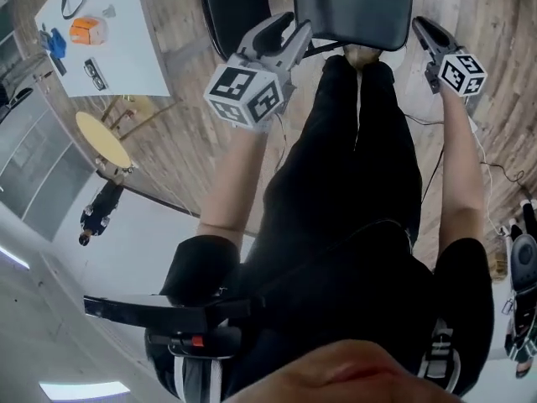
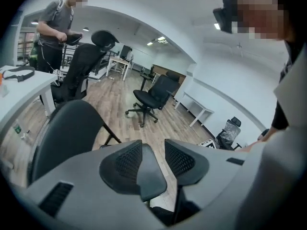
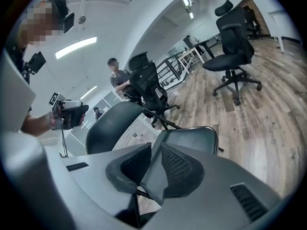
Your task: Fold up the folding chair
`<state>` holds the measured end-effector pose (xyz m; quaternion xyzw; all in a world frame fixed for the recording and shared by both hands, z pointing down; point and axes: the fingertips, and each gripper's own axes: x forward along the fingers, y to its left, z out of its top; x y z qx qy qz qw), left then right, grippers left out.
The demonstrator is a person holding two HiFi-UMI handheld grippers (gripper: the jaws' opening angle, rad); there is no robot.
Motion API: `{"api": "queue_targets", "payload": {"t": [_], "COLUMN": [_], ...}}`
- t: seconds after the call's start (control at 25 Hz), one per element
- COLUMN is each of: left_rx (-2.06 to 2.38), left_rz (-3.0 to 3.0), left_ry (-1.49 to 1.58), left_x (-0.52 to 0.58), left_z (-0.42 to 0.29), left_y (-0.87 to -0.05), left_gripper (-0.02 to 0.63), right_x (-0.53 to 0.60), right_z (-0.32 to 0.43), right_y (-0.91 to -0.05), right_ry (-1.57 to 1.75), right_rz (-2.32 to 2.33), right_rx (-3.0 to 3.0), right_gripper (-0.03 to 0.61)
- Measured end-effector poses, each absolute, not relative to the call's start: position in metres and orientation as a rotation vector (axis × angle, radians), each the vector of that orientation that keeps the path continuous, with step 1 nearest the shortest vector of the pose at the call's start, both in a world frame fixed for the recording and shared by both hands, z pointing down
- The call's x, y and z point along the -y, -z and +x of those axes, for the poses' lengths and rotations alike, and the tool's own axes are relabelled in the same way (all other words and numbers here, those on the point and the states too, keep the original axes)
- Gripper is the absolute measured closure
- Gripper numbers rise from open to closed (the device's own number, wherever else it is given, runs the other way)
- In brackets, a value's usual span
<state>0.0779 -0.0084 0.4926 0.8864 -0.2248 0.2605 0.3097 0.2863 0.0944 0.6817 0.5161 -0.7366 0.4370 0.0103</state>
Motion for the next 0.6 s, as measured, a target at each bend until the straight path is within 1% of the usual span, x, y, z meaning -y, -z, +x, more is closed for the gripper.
{"api": "queue_targets", "payload": {"t": [0.16,0.28,0.44,0.56,0.6], "left_rx": [0.76,0.859,0.85,0.865,0.871], "left_rz": [2.318,2.286,2.165,2.083,2.06], "left_ry": [-0.775,-0.908,-1.082,-1.136,-1.151], "left_x": [0.053,0.082,0.101,0.111,0.114], "left_z": [0.024,-0.014,-0.047,-0.065,-0.07], "left_y": [-0.461,-0.453,-0.48,-0.5,-0.509], "left_gripper": [0.434,0.402,0.357,0.35,0.348], "right_x": [-0.099,-0.104,-0.111,-0.11,-0.115], "right_z": [0.294,0.302,0.319,0.332,0.334], "right_y": [-0.736,-0.78,-0.832,-0.862,-0.871], "right_ry": [-1.533,-1.683,-1.837,-1.879,-1.952], "right_rz": [1.551,1.515,1.506,1.536,1.553], "right_rx": [2.27,2.22,2.148,2.14,2.115], "right_gripper": [0.428,0.317,0.268,0.251,0.249]}}
